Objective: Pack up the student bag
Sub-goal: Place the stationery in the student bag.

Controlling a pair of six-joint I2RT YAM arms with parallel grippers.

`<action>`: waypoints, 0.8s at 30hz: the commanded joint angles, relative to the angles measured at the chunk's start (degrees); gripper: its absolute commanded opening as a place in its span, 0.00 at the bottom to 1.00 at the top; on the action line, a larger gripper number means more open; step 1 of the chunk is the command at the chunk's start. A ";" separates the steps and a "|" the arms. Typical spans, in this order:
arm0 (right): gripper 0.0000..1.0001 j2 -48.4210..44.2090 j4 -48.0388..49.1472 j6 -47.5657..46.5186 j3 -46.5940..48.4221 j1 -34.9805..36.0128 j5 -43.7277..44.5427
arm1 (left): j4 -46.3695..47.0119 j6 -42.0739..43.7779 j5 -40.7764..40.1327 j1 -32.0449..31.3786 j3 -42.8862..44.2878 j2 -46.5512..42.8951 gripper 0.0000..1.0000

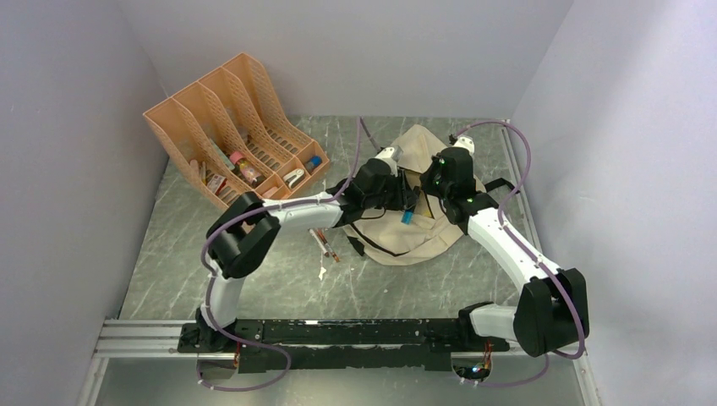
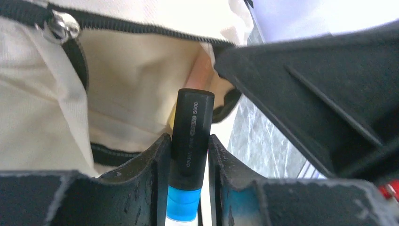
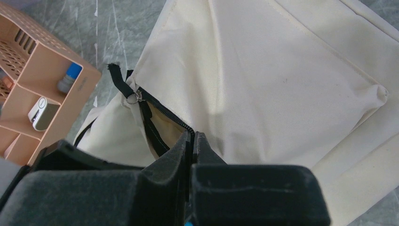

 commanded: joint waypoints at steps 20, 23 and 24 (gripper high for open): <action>0.00 -1.80 -1.19 2.05 -0.12 0.11 -3.66 | 11.55 -8.77 -11.22 0.47 19.62 18.27 0.05; 0.00 -2.25 -1.08 2.00 -0.48 0.13 -3.33 | 9.93 -8.95 -10.38 0.70 22.35 20.33 0.22; 0.00 -2.36 -1.06 1.91 -0.59 0.11 -3.13 | 9.84 -8.67 -10.20 0.73 22.60 20.54 0.27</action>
